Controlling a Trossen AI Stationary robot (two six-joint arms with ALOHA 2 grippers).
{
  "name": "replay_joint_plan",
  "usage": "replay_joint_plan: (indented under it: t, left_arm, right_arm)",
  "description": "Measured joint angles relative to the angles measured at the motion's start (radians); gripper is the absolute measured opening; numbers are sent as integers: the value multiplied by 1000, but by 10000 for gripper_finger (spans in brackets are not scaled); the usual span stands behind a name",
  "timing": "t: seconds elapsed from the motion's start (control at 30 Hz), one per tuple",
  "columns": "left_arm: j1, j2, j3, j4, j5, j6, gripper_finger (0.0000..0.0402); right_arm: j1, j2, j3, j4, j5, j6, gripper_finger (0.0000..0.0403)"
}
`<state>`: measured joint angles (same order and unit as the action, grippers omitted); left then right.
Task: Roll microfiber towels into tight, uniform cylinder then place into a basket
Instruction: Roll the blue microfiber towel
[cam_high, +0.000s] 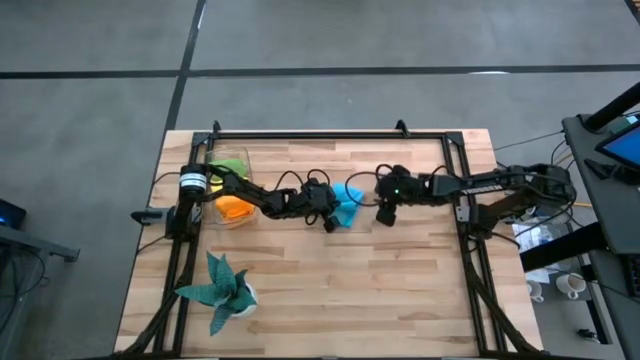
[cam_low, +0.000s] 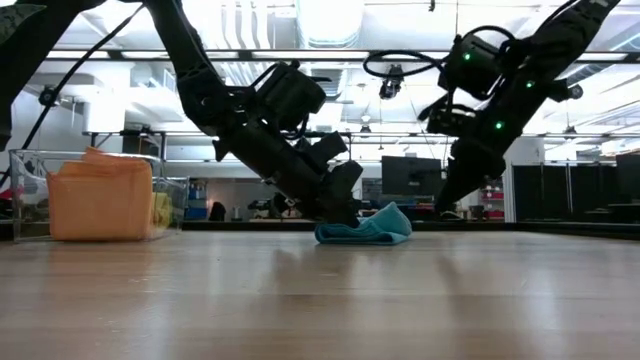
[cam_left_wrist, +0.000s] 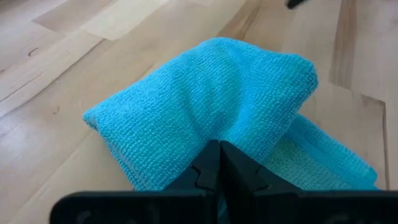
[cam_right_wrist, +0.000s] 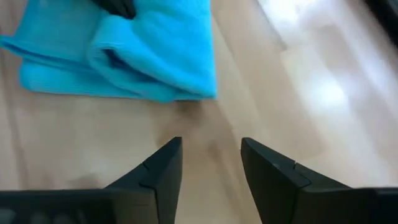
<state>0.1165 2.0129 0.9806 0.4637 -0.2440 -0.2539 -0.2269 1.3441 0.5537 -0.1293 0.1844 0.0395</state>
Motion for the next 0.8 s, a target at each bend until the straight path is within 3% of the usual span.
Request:
replay_joint_plan:
  t: [0.37, 0.8]
  left_arm:
    - [-1, 0, -3, 0, 2, -1, 0]
    - [-1, -1, -6, 0, 4, -1, 0]
  right_arm:
    - [-63, 119, 40, 121, -46, -292, 138]
    - [-81, 300, 154, 113, -65, -389, 137]
